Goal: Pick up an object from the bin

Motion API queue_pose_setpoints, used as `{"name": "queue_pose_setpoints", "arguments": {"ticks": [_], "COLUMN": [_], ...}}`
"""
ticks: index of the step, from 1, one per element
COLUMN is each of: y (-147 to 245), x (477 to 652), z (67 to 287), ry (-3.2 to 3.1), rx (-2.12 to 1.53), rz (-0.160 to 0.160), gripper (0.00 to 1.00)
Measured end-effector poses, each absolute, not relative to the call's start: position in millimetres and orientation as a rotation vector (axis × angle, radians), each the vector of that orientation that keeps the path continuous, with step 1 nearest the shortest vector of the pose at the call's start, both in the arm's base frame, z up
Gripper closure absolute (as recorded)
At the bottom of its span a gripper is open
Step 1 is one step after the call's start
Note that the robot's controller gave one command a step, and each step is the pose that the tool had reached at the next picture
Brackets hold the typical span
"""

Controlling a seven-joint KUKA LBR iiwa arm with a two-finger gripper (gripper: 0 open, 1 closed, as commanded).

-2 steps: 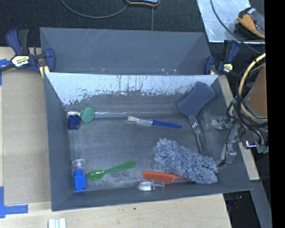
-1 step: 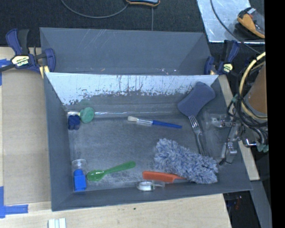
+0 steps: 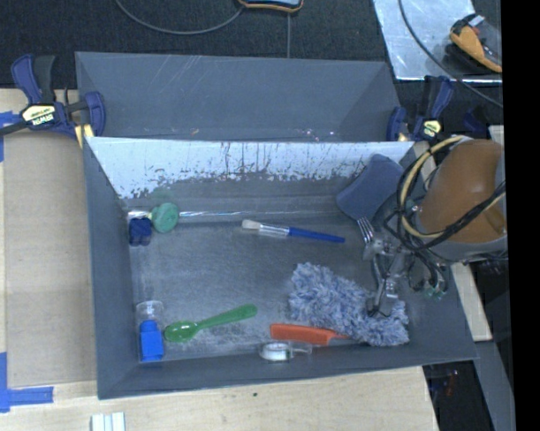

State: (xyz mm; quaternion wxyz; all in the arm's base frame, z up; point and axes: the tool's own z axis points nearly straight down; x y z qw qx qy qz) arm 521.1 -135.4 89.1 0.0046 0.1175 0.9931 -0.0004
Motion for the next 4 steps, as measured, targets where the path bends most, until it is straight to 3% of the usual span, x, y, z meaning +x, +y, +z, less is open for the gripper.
{"name": "queue_pose_setpoints", "arguments": {"ticks": [1,2,3,4], "y": [-131.1,-151.6,-144.1,-95.7], "x": [522.2,482.6,493.6,501.9], "z": [161.0,100.5,73.8,73.5], "ry": [3.116,3.107,3.058,3.029], "rx": [0.236,0.405,0.557,0.736], "rz": [-0.005,-0.002,-0.007,-0.003], "gripper": [0.0,0.0,0.0,1.0]}}
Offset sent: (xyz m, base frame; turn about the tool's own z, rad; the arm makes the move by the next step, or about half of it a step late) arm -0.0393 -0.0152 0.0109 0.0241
